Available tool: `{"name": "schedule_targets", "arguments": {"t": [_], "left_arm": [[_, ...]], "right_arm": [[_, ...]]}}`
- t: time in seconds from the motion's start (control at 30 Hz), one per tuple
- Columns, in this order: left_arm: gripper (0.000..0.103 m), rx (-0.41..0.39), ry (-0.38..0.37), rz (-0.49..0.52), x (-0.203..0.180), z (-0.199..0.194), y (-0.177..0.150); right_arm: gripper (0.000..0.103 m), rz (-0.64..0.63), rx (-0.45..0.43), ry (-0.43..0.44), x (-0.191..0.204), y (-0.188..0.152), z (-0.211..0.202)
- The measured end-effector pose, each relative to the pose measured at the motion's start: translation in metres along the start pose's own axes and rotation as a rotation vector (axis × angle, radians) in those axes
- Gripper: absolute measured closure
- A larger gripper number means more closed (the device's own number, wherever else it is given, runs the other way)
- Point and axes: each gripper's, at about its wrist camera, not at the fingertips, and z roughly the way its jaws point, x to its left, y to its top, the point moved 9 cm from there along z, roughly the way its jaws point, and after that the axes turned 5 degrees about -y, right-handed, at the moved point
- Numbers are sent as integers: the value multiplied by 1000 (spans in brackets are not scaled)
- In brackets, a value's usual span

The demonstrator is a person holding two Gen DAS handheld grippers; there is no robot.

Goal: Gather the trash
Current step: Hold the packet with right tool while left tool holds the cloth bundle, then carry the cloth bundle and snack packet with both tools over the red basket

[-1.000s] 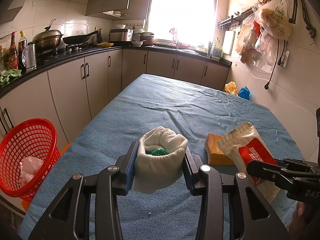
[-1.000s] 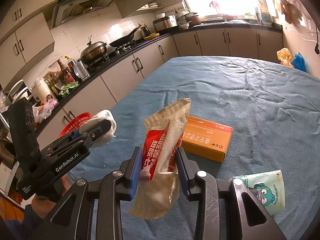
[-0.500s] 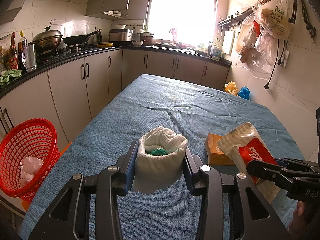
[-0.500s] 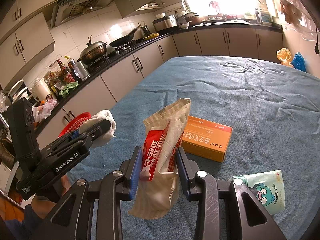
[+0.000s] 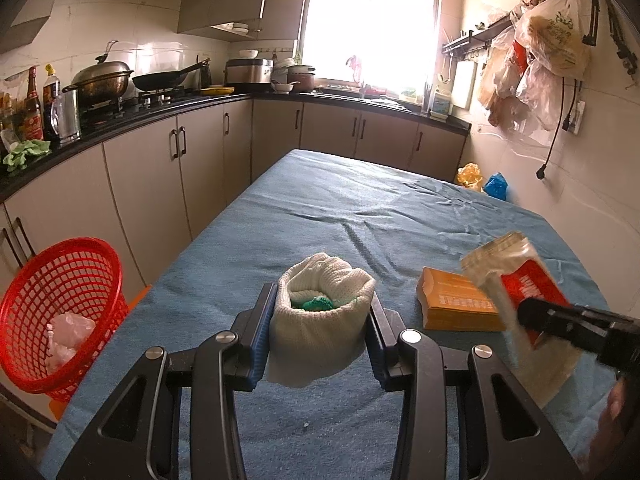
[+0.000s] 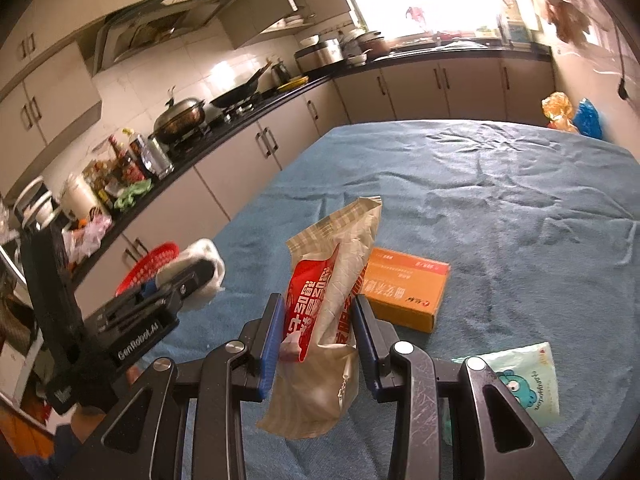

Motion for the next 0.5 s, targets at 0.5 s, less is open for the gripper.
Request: {"name": "schedule_targets", "arguments": {"t": [0.5], "left_arm": [[63, -65, 28, -24, 34, -60, 12]], "right_arm": [[66, 25, -22, 63, 43, 3, -24]]}}
